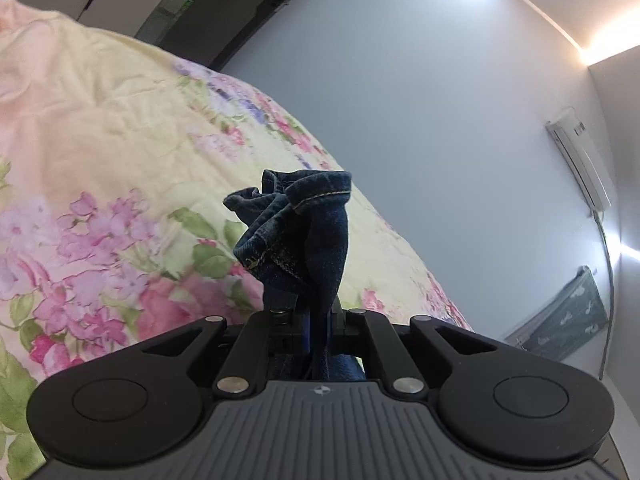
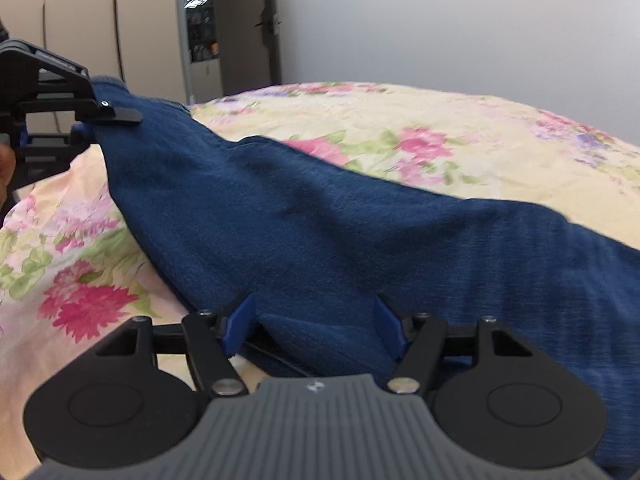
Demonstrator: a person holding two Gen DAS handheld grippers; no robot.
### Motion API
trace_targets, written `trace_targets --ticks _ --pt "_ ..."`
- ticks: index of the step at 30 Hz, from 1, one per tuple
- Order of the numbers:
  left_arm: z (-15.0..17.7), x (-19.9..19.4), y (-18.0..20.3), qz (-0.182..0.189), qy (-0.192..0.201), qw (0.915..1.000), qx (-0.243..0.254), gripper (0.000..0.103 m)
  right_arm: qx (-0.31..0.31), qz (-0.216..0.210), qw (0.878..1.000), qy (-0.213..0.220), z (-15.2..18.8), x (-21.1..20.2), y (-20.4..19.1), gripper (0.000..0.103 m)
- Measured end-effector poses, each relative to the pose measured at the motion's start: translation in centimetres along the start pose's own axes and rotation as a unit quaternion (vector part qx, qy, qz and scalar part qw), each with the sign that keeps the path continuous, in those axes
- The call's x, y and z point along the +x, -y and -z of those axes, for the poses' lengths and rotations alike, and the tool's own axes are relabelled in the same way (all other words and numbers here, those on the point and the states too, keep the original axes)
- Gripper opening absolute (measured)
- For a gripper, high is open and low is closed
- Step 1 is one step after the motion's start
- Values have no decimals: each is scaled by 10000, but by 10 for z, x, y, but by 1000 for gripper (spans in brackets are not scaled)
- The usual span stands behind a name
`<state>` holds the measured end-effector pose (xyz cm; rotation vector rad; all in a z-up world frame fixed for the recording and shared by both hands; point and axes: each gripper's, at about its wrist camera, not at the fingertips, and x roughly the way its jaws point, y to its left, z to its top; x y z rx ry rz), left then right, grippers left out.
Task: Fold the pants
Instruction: 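Lift the held hems with the left gripper toward the waistband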
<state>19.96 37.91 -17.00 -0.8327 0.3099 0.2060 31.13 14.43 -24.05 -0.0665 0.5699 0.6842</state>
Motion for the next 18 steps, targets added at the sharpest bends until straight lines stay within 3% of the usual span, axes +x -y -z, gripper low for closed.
trace_targets --ticks 2,4,7,9,14,18 --pt "5 -2 22 120 1 9993 356 6 270 38 9996 98 0 -12 14 64" --pt "14 -2 49 183 -12 9945 1027 6 640 13 9976 253 5 -30 33 65" --pt "39 5 96 179 -78 9703 2410 6 1242 -255 9905 527 18 -57 65 65" --pt "62 9 119 313 -194 9541 2973 7 1411 -18 9874 719 24 -75 81 65" --pt "118 21 163 554 -519 9258 3703 7 1518 957 9789 982 13 -100 108 65" --pt "172 42 185 417 -1056 8901 4415 8 1522 1219 9733 1211 6 -121 128 65"
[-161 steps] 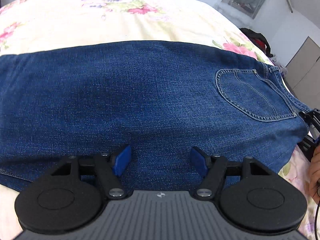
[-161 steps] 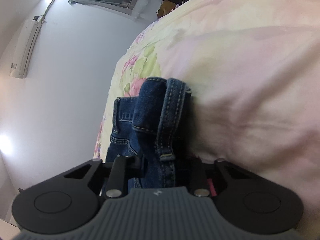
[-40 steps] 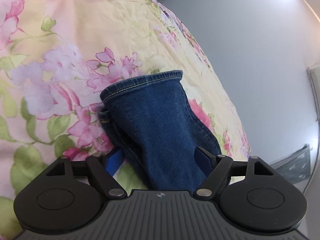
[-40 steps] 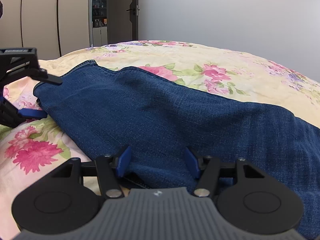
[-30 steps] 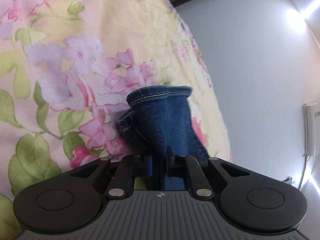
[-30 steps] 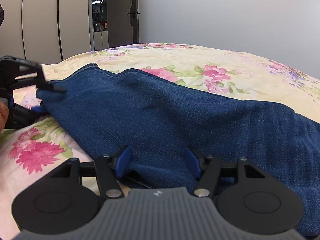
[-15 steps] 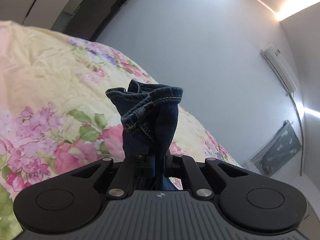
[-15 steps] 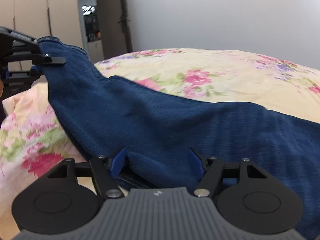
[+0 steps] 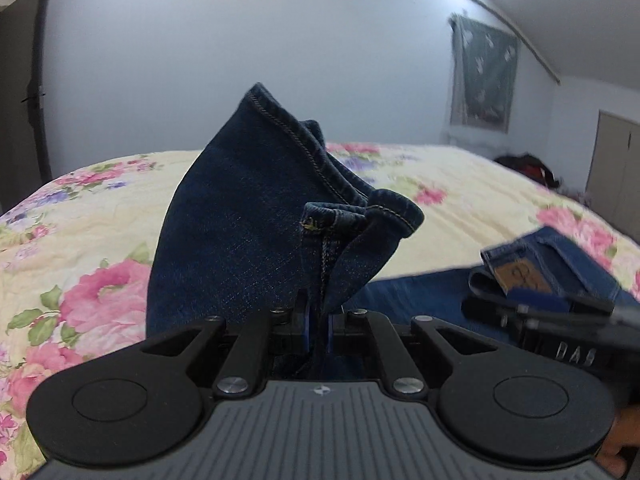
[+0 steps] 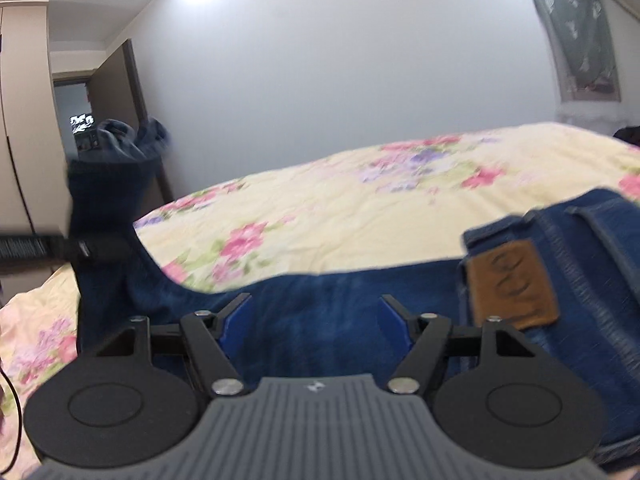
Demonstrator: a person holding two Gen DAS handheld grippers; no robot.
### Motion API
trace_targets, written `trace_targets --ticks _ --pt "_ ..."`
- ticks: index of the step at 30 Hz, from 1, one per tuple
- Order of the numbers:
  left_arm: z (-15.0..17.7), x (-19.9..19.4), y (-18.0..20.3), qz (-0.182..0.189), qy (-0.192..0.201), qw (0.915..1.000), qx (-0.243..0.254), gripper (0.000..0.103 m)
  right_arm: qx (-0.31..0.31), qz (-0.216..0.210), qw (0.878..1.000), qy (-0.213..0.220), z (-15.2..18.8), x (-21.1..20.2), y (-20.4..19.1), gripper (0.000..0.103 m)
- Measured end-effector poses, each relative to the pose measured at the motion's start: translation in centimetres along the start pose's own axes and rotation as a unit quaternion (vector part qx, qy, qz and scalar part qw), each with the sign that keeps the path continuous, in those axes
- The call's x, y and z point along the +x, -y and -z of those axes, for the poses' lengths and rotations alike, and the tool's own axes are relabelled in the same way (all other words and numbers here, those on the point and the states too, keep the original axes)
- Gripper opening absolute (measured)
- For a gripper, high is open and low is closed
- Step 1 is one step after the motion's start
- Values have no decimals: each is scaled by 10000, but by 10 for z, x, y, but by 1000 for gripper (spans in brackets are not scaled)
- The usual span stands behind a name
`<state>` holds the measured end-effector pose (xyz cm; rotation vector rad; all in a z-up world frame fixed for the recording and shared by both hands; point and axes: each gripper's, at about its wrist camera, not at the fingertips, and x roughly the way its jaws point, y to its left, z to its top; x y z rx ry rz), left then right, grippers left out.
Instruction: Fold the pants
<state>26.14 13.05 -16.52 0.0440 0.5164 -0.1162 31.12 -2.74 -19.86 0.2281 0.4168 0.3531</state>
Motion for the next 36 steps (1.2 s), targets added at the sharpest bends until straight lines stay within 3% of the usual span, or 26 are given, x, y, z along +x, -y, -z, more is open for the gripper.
trace_targets --ticks 3,8,10,13,15,18,20,21,23,24,26,29,32,34,36 --pt "15 27 22 92 -510 9986 128 8 267 132 9995 -36 -5 -3 14 65" --pt "31 43 39 15 -931 9952 292 10 420 313 9986 -87 -7 -1 29 65" --pt "35 42 37 11 -1072 9936 343 17 550 214 9982 -115 -9 0 36 65" --pt "39 28 34 219 -1106 9929 370 41 1145 -448 9917 -368 -11 8 50 66" --pt "41 13 34 603 -1128 9910 403 67 1384 -801 9858 -512 -10 12 52 66" --pt "47 -10 30 884 -1171 9885 375 72 1618 -1358 9717 -1060 -6 24 47 68" --pt "48 -29 16 710 -952 9928 142 72 1935 -1614 9568 -1449 0 31 45 67" --pt "48 -36 5 590 -844 9947 -60 73 2027 -1549 9544 -1552 3 32 43 66" --pt "47 -46 -20 239 -621 9959 -614 78 1939 -1261 9585 -1665 5 32 36 64" --pt "46 -49 -36 -4 -532 9940 -958 86 1881 -1171 9603 -1697 5 33 33 64" --pt "45 -48 -68 -455 -518 9824 -1738 90 1903 -1054 9600 -1764 2 39 29 64" --pt "47 -39 -109 -611 -779 9561 -2757 90 1902 -912 9550 -2085 0 55 23 65" --pt "54 -32 -131 -858 -1079 9279 -3464 90 1732 -747 9527 -2382 4 68 16 65" --pt "64 -33 -142 -790 -1080 9093 -3941 90 1778 -669 9512 -2432 7 77 17 62" --pt "70 -31 -146 -691 -1053 8976 -4225 90 1834 -638 9492 -2477 7 82 20 54"
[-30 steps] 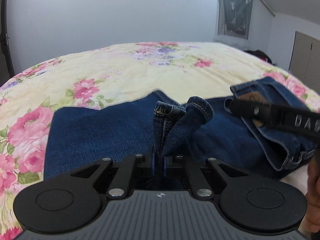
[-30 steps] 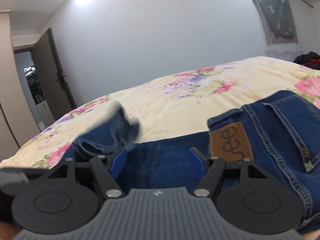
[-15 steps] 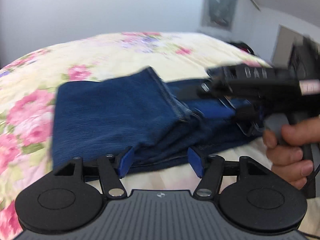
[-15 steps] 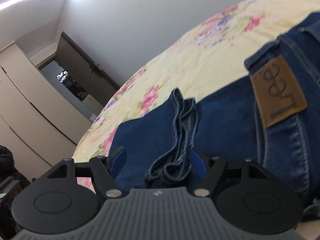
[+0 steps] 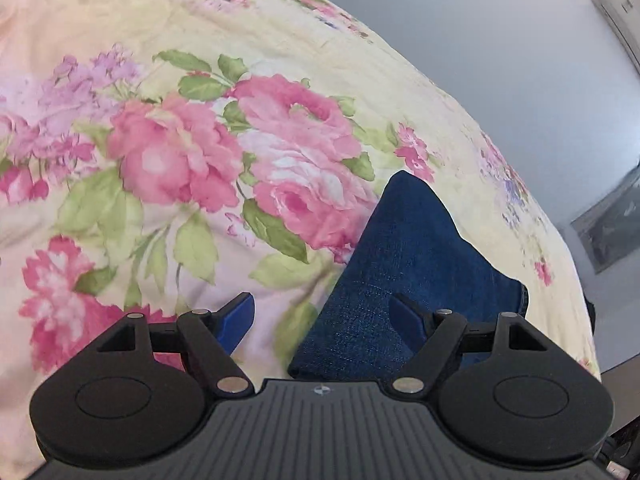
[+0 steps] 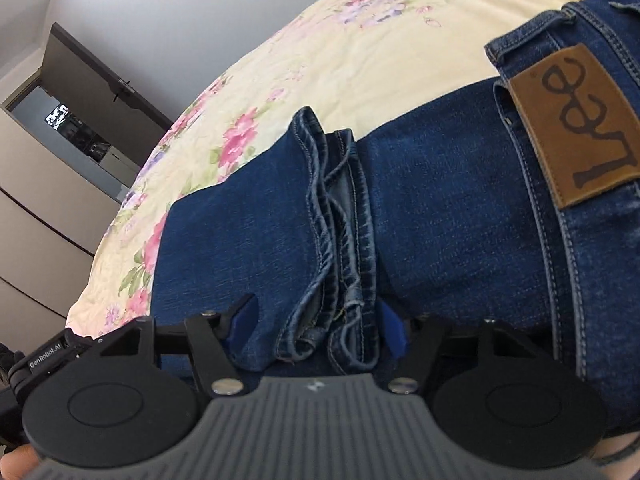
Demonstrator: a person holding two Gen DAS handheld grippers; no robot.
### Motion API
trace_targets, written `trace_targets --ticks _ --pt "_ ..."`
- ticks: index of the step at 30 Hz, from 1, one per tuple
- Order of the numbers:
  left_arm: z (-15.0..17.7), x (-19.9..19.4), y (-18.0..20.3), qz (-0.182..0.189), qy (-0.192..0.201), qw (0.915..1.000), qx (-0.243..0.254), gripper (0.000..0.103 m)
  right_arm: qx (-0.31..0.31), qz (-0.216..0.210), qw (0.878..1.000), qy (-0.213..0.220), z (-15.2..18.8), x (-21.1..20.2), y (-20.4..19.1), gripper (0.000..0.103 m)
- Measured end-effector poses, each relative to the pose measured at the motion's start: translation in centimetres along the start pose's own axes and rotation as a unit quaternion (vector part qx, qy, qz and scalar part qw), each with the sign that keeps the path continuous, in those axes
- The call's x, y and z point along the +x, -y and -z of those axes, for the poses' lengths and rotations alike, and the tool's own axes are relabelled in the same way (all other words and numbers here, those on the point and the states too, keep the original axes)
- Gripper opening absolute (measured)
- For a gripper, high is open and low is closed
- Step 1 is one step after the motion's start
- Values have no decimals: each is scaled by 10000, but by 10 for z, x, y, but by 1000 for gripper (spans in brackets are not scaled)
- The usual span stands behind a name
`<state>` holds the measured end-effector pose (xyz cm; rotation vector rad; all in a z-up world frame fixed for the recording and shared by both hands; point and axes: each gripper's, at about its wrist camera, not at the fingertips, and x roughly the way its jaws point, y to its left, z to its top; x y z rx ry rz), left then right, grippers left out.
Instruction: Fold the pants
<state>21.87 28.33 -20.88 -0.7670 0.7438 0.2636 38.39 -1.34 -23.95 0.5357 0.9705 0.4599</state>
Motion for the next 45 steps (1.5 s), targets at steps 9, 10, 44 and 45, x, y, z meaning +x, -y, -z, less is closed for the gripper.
trace_targets --ticks 9,10,44,45 --pt "4 2 28 -105 86 9978 652 90 -323 -533 9968 495 -13 -40 5 7" --pt "5 0 29 -59 121 9976 672 90 -243 -549 9964 602 -17 -48 9 7" --pt "44 47 83 -823 -425 9782 1858 88 -972 372 9935 465 23 -64 40 21" --pt "44 42 84 -809 -378 9794 1811 87 -935 310 9936 544 19 -73 38 21"
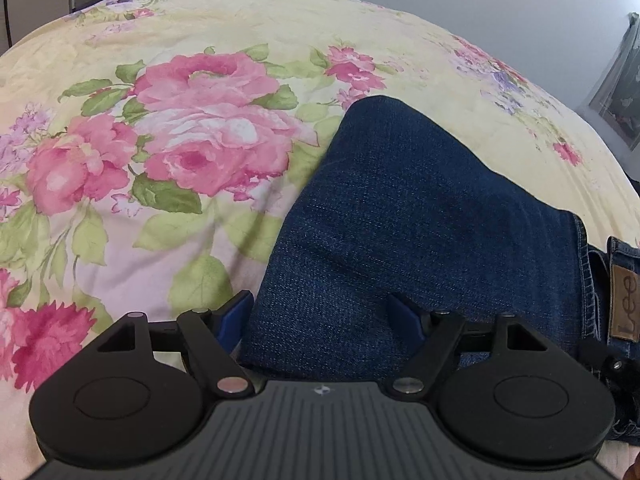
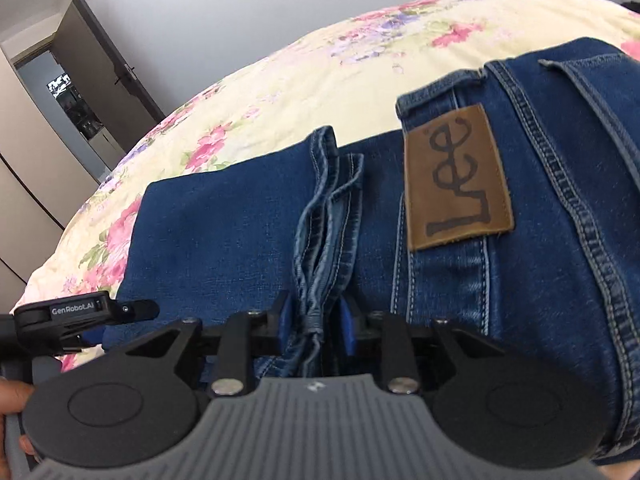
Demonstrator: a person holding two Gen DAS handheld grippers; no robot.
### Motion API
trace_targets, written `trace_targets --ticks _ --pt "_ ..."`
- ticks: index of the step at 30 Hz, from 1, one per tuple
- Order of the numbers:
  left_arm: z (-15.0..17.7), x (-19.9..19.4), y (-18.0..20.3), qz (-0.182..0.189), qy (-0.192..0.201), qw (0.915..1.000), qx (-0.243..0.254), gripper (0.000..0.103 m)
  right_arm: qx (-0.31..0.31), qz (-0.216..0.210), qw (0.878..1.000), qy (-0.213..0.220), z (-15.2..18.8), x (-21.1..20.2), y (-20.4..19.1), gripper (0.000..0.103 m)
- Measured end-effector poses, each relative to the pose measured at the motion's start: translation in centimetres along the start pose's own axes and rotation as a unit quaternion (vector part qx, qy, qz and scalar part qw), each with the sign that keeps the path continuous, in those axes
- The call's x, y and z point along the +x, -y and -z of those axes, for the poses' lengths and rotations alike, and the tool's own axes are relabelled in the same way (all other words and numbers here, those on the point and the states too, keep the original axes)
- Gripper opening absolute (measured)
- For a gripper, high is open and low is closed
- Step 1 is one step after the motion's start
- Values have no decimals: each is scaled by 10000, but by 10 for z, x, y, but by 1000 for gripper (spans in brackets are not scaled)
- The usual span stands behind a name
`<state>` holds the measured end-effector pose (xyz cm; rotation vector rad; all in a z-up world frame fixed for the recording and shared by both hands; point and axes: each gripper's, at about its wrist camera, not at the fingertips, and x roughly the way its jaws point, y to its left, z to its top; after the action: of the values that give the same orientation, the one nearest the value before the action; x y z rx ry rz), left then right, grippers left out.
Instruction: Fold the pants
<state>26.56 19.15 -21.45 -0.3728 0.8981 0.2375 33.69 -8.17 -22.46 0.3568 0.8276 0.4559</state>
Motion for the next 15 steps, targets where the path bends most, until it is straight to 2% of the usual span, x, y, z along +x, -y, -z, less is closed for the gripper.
trace_targets --ticks 2,4,5,8,10,12,15 --pt "2 -8 -4 23 89 9999 -131 85 -39 8 9989 464 -11 -23 2 26" --pt "5 -15 -13 116 131 9994 -291 84 -405 531 9950 744 -18 -40 -2 44" --pt "8 -19 -17 176 172 9991 -343 84 -592 844 9915 792 -16 -46 -5 47" --pt "14 -28 -24 295 309 9985 -347 84 -1389 1439 9769 757 19 -64 -16 50" --pt "15 -30 -26 408 324 9982 -291 84 -2062 1700 9615 646 48 -73 -23 51" --pt "15 -32 -26 512 304 9977 -325 84 -2547 1781 9486 601 67 -81 -28 51" --pt "18 -40 -28 659 311 9965 -408 84 -2823 1710 9425 525 76 -79 -38 52"
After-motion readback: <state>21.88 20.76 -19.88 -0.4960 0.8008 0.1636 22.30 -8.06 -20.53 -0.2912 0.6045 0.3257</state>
